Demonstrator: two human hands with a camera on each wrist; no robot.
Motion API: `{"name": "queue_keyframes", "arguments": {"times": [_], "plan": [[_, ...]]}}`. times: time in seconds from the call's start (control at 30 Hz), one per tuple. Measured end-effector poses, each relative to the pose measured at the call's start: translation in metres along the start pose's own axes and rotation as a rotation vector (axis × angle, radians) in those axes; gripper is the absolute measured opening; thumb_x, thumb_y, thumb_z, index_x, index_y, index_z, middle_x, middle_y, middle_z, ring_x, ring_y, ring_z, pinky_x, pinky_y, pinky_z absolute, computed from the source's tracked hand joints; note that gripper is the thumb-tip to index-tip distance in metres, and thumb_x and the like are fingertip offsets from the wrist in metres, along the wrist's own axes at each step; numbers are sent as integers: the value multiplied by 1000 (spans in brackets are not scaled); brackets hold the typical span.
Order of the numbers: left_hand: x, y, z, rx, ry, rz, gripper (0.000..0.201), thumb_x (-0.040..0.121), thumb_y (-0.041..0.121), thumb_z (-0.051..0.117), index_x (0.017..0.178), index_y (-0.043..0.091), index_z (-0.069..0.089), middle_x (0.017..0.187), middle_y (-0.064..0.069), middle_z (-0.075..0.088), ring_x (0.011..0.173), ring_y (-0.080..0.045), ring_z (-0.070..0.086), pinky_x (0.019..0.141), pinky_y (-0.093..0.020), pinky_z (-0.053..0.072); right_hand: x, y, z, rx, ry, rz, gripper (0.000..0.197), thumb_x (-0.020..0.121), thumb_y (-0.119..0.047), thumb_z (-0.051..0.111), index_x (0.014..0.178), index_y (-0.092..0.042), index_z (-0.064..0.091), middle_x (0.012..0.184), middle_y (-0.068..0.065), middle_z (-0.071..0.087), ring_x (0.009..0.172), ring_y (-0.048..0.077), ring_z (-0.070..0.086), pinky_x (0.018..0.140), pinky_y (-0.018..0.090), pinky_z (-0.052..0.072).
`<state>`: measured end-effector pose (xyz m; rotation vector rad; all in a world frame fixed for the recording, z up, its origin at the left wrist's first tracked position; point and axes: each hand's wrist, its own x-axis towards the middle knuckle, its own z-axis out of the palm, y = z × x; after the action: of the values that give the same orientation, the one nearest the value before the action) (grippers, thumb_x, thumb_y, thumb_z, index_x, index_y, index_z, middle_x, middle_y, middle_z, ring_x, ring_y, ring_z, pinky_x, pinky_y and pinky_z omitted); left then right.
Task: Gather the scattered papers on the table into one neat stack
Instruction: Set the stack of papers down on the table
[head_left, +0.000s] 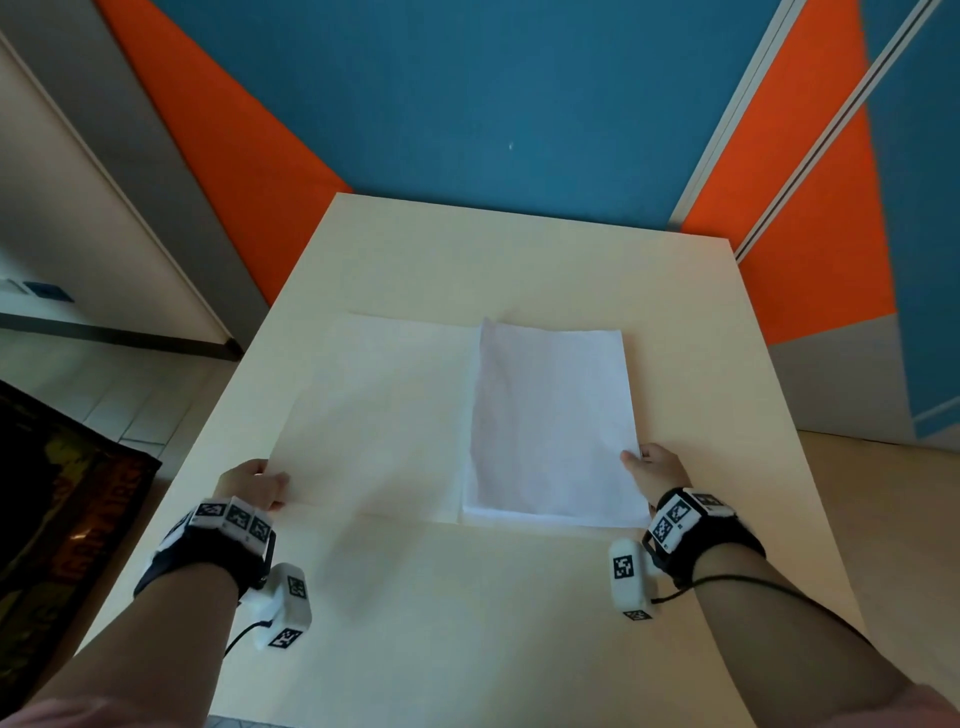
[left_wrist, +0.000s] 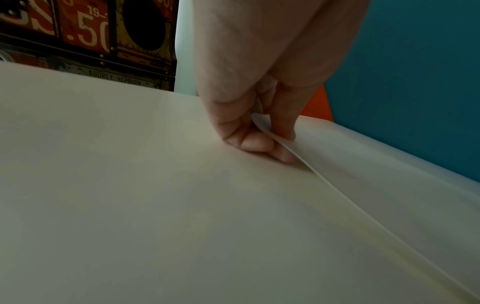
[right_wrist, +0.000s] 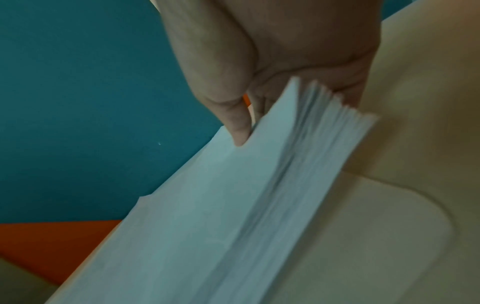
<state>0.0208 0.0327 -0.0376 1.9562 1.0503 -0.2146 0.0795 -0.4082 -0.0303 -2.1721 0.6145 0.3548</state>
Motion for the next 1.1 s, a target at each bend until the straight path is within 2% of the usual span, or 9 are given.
{"name": "queue_keyframes", "arguments": {"times": [0.2,0.4,0.53,0.6,0.7,0.77,0.83,0.97,1.1], "plan": [[0,1,-3,-64,-8,5,18,88,1,52,103,-3,61,88,-19,59,41,-18,57,26,-10,32,-5,0,-1,-11,-19,13,17,90,-14,51,98,-1,58,93,14,59,85,27,55,76,30,40],[-31,34,-25,-559,-77,110,23,85,-3,46,75,13,58,77,-12,57,92,-27,48,62,-28,43,-6,-3,-4,-94,-38,15,14,92,-17,47,92,-3,48,92,14,53,83,25,49,71,29,35],[-73,76,-37,-795,-376,332,49,95,40,32,69,23,71,71,8,71,72,-11,66,64,-22,50,-8,-3,-5,-119,-37,11,28,92,-16,46,108,7,50,103,24,58,85,27,50,72,32,36],[-83,95,-22,-834,-465,372,52,89,54,30,80,24,71,80,10,74,84,-12,68,74,-24,54,-7,-2,-4,-118,-31,8,33,92,-16,46,113,8,48,114,29,58,96,37,56,79,38,43],[-94,115,29,-454,-458,462,28,84,35,58,108,22,63,98,6,69,115,-15,60,98,-29,46,-9,-3,-5,-122,-33,-5,33,92,-15,45,115,8,48,117,30,57,103,40,56,84,41,44],[-99,118,71,-156,-574,560,42,89,7,54,130,12,45,126,-11,59,127,-21,51,104,-30,39,-12,-4,-8,-76,-58,-38,32,92,-13,43,120,1,50,119,24,59,96,32,56,79,33,41],[-96,114,107,147,-596,594,42,97,12,42,139,18,37,145,-11,41,138,-26,37,109,-32,28,-16,-3,-10,-48,-86,-103,37,93,-11,40,130,-8,48,126,18,59,104,30,57,82,28,39],[-82,106,137,323,-490,616,45,93,21,52,137,26,43,129,-20,53,117,-36,53,96,-34,39,-14,-1,-9,-86,-120,-99,43,97,-19,39,140,-20,39,120,21,62,106,37,59,91,39,45],[-82,98,154,455,-382,613,44,87,15,60,126,34,56,138,-11,37,127,-30,40,108,-31,30,-6,-4,-12,256,-152,137,29,95,-15,47,69,-6,55,45,-1,62,55,22,55,58,25,43]]}}
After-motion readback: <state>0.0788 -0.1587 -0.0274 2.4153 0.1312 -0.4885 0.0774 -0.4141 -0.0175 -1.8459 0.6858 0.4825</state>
